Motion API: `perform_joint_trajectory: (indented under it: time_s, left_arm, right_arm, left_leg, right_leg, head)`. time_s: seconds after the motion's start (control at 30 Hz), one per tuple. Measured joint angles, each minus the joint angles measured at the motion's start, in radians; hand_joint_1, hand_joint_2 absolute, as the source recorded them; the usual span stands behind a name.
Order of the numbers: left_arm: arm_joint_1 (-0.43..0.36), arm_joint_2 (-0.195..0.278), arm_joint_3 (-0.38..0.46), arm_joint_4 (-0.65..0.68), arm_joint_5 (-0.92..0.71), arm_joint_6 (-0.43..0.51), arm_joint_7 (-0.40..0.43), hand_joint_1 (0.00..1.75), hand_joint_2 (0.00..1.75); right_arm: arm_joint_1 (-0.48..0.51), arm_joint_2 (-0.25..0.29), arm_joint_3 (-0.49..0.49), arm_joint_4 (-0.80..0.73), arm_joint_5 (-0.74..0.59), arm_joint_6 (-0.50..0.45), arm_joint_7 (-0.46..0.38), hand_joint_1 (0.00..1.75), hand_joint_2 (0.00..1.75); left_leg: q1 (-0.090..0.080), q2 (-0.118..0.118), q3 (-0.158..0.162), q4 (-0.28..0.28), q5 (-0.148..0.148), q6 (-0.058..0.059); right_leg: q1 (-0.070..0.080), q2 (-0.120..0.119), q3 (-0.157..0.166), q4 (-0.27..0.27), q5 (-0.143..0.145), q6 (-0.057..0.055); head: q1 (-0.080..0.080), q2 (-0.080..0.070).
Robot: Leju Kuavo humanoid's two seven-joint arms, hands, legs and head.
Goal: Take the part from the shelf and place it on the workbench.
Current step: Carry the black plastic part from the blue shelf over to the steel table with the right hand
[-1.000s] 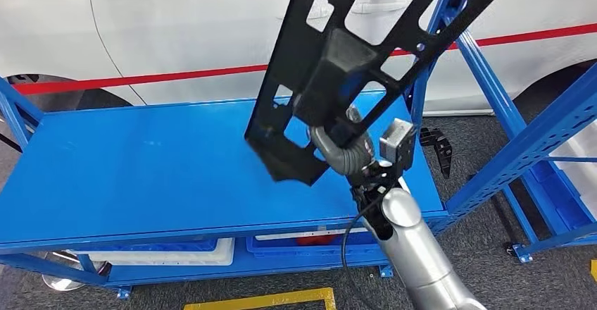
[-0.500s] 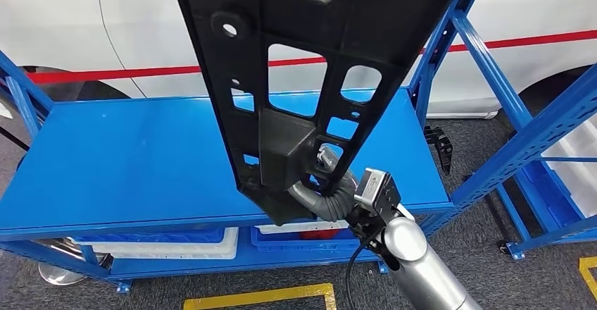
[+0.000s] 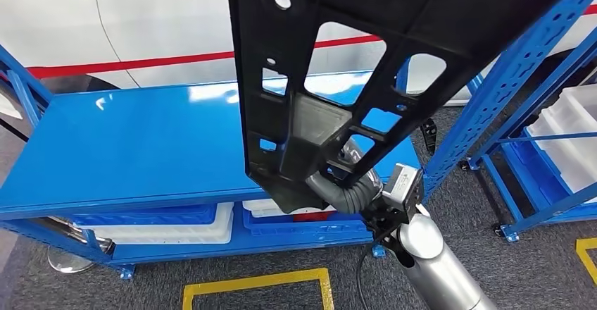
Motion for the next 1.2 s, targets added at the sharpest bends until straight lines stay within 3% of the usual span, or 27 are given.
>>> perform_joint_trajectory:
  time_s: [0.07, 0.1, 0.17, 0.23, 0.3, 0.33, 0.37, 0.4, 0.47, 0.5, 0.53, 0.57, 0.63, 0.7, 0.73, 0.8, 0.83, 0.87, 0.9, 0.97, 1.0, 1.03, 1.1, 1.13, 1.2]
  left_arm:
    - [-0.001, -0.001, 0.001, 0.0, 0.003, 0.002, -0.001, 0.0, 0.0]
    - [-0.001, -0.001, 0.002, 0.0, 0.004, 0.003, -0.001, 0.0, 0.0]
    - [-0.001, 0.0, 0.005, 0.0, 0.004, 0.005, -0.002, 0.0, 0.0]
    - [-0.002, 0.0, 0.006, 0.0, 0.004, 0.005, -0.004, 0.0, 0.0]
    - [-0.001, -0.001, 0.006, 0.0, 0.003, 0.005, -0.005, 0.0, 0.0]
    - [-0.002, -0.002, 0.006, 0.0, 0.003, 0.005, -0.005, 0.0, 0.0]
    - [-0.002, -0.003, 0.007, 0.0, 0.004, 0.005, -0.004, 0.0, 0.0]
    - [-0.003, -0.005, 0.007, 0.0, 0.004, 0.006, -0.002, 0.0, 0.0]
    - [-0.002, -0.006, 0.007, 0.0, 0.005, 0.01, -0.001, 0.0, 0.0]
    - [-0.001, -0.007, 0.008, 0.0, 0.005, 0.011, -0.001, 0.0, 0.0]
    - [-0.001, -0.008, 0.008, 0.0, 0.005, 0.011, -0.001, 0.0, 0.0]
    - [-0.001, -0.008, 0.008, 0.0, 0.006, 0.011, -0.002, 0.0, 0.0]
    - [-0.002, -0.01, 0.008, 0.0, 0.005, 0.009, -0.002, 0.0, 0.0]
    - [-0.004, -0.011, 0.008, 0.0, 0.003, 0.007, -0.003, 0.0, 0.0]
    - [-0.004, -0.011, 0.008, 0.0, 0.003, 0.005, -0.002, 0.0, 0.0]
    - [-0.003, -0.011, 0.007, 0.0, 0.001, 0.004, 0.0, 0.0, 0.0]
    - [-0.002, -0.011, 0.007, 0.0, -0.001, 0.004, 0.001, 0.0, 0.0]
    - [-0.001, -0.011, 0.007, 0.001, -0.002, 0.004, 0.002, 0.0, 0.0]
    - [-0.001, -0.012, 0.007, 0.001, -0.004, 0.004, 0.004, 0.0, 0.0]
    - [-0.003, -0.014, 0.006, 0.001, -0.006, 0.003, 0.005, 0.0, 0.0]
    - [-0.004, -0.014, 0.006, 0.001, -0.008, 0.002, 0.005, 0.0, 0.0]
    - [-0.005, -0.014, 0.006, 0.001, -0.009, 0.001, 0.004, 0.0, 0.0]
    - [-0.007, -0.014, 0.006, 0.001, -0.012, 0.001, 0.004, 0.0, 0.0]
    - [-0.008, -0.014, 0.006, 0.0, -0.013, 0.001, 0.004, 0.0, 0.0]
    - [-0.014, -0.012, 0.006, 0.0, -0.014, 0.002, 0.005, 0.0, 0.0]
  right_arm:
    - [0.007, -0.003, -0.007, -0.004, -0.009, 0.001, -0.008, 1.73, 1.75]
    - [0.009, -0.005, -0.011, -0.007, -0.013, 0.001, -0.012, 1.73, 1.75]
    - [0.011, -0.008, -0.021, -0.015, -0.021, 0.001, -0.018, 1.73, 1.75]
    - [0.015, -0.011, -0.03, -0.024, -0.029, -0.002, -0.022, 1.73, 1.75]
    - [0.026, -0.016, -0.04, -0.035, -0.036, -0.008, -0.028, 1.73, 1.75]
    - [0.035, -0.02, -0.046, -0.043, -0.038, -0.011, -0.03, 1.73, 1.75]
    - [0.044, -0.025, -0.054, -0.052, -0.038, -0.013, -0.032, 1.73, 1.75]
    - [0.055, -0.029, -0.062, -0.061, -0.038, -0.015, -0.032, 1.73, 1.75]
    - [0.081, -0.035, -0.077, -0.079, -0.032, -0.016, -0.032, 1.73, 1.75]
    - [0.094, -0.036, -0.083, -0.085, -0.027, -0.015, -0.031, 1.73, 1.75]
    - [0.104, -0.037, -0.087, -0.09, -0.022, -0.014, -0.03, 1.73, 1.75]
    - [0.11, -0.037, -0.091, -0.095, -0.019, -0.013, -0.028, 1.73, 1.75]
    - [0.114, -0.037, -0.098, -0.105, -0.015, -0.01, -0.02, 1.73, 1.75]
    - [0.114, -0.037, -0.107, -0.118, -0.011, -0.006, -0.007, 1.73, 1.75]
    - [0.115, -0.037, -0.112, -0.122, -0.01, -0.003, -0.001, 1.73, 1.75]
    - [0.117, -0.037, -0.122, -0.126, -0.008, 0.0, 0.006, 1.73, 1.75]
    - [0.117, -0.037, -0.127, -0.127, -0.008, 0.001, 0.008, 1.73, 1.75]
    - [0.119, -0.037, -0.131, -0.127, -0.008, 0.003, 0.009, 1.73, 1.75]
    - [0.121, -0.037, -0.136, -0.128, -0.007, 0.005, 0.009, 1.73, 1.75]
    - [0.13, -0.037, -0.146, -0.13, -0.004, 0.011, 0.009, 1.73, 1.75]
    - [0.137, -0.037, -0.15, -0.13, -0.002, 0.013, 0.009, 1.73, 1.75]
    - [0.143, -0.037, -0.154, -0.13, 0.001, 0.015, 0.009, 1.73, 1.75]
    - [0.153, -0.037, -0.158, -0.131, 0.005, 0.017, 0.009, 1.73, 1.75]
    - [0.156, -0.037, -0.16, -0.133, 0.008, 0.018, 0.009, 1.73, 1.75]
    - [0.16, -0.036, -0.166, -0.139, 0.014, 0.018, 0.009, 1.73, 1.75]
  left_leg:
    - [-0.001, 0.0, 0.047, -0.017, 0.029, 0.007]
    - [-0.003, 0.0, 0.09, -0.069, 0.055, 0.014]
    - [-0.01, 0.0, 0.186, -0.21, 0.069, 0.033]
    - [-0.019, -0.001, 0.229, -0.29, 0.058, 0.045]
    - [-0.022, 0.0, 0.225, -0.305, 0.075, 0.051]
    - [-0.02, 0.002, 0.221, -0.312, 0.087, 0.056]
    - [-0.016, 0.005, 0.215, -0.318, 0.1, 0.062]
    - [-0.012, 0.008, 0.206, -0.322, 0.113, 0.066]
    - [-0.012, 0.011, 0.179, -0.321, 0.135, 0.07]
    - [-0.012, 0.012, 0.163, -0.317, 0.145, 0.068]
    - [-0.011, 0.012, 0.146, -0.313, 0.154, 0.066]
    - [-0.009, 0.013, 0.128, -0.306, 0.162, 0.062]
    - [-0.006, 0.014, 0.096, -0.289, 0.174, 0.053]
    - [-0.007, 0.013, 0.072, -0.27, 0.185, 0.041]
    - [-0.008, 0.012, 0.065, -0.266, 0.192, 0.034]
    - [-0.006, 0.01, 0.057, -0.267, 0.21, 0.02]
    - [-0.004, 0.009, 0.051, -0.264, 0.204, 0.015]
    - [-0.002, 0.008, 0.042, -0.248, 0.181, 0.01]
    - [0.0, 0.007, 0.03, -0.215, 0.14, 0.006]
    - [0.001, 0.007, 0.002, -0.097, 0.034, 0.001]
    - [0.001, 0.007, -0.004, -0.037, 0.004, 0.001]
    - [0.001, 0.007, -0.001, 0.005, -0.001, 0.002]
    - [-0.002, 0.007, 0.05, -0.007, 0.048, 0.01]
    - [-0.005, 0.006, 0.1, -0.06, 0.072, 0.018]
    - [-0.014, 0.007, 0.213, -0.215, 0.065, 0.036]
  right_leg:
    - [0.006, -0.001, -0.027, 0.006, 0.016, 0.0]
    - [0.008, -0.001, -0.039, 0.009, 0.024, 0.0]
    - [0.01, -0.001, -0.054, 0.013, 0.037, 0.003]
    - [0.005, -0.003, -0.061, 0.012, 0.053, 0.014]
    - [0.001, -0.003, -0.064, 0.007, 0.067, 0.027]
    - [0.0, -0.002, -0.068, 0.012, 0.059, 0.033]
    - [0.0, -0.001, -0.077, 0.029, 0.034, 0.038]
    - [-0.002, 0.0, -0.09, 0.066, -0.01, 0.043]
    - [-0.007, 0.001, -0.121, 0.181, -0.105, 0.052]
    - [-0.01, 0.0, -0.128, 0.235, -0.125, 0.057]
    - [-0.013, 0.0, -0.126, 0.265, -0.122, 0.061]
    - [-0.017, 0.0, -0.108, 0.266, -0.101, 0.065]
    - [-0.024, 0.0, -0.026, 0.177, -0.057, 0.07]
    - [-0.023, 0.003, 0.058, 0.056, -0.063, 0.066]
    - [-0.02, 0.004, 0.077, 0.022, -0.073, 0.06]
    - [-0.016, 0.004, 0.07, 0.01, -0.066, 0.041]
    - [-0.015, 0.002, 0.061, 0.009, -0.056, 0.031]
    - [-0.016, 0.0, 0.05, 0.007, -0.045, 0.022]
    - [-0.017, -0.002, 0.038, 0.006, -0.032, 0.014]
    - [-0.012, -0.004, 0.007, 0.007, -0.007, 0.005]
    - [-0.009, -0.004, -0.009, 0.007, 0.005, 0.004]
    - [-0.006, -0.005, -0.026, 0.009, 0.017, 0.003]
    - [-0.001, -0.005, -0.057, 0.012, 0.04, 0.003]
    - [0.001, -0.004, -0.069, 0.013, 0.05, 0.004]
    - [0.004, -0.005, -0.084, 0.014, 0.07, 0.01]
  head:
    - [0.0, 0.0]
    - [0.0, 0.0]
    - [0.0, 0.0]
    - [0.0, 0.0]
    - [0.0, 0.0]
    - [0.0, 0.0]
    - [0.001, 0.0]
    - [0.002, 0.0]
    - [0.003, 0.0]
    - [0.002, 0.0]
    - [0.002, 0.0]
    - [0.002, 0.0]
    - [0.002, 0.0]
    - [0.002, 0.0]
    - [0.002, 0.0]
    - [0.003, 0.0]
    - [0.003, 0.0]
    - [0.003, 0.0]
    - [0.003, 0.0]
    - [0.002, 0.0]
    - [0.002, 0.0]
    - [0.002, 0.0]
    - [0.002, 0.0]
    - [0.002, 0.0]
    - [0.003, 0.0]
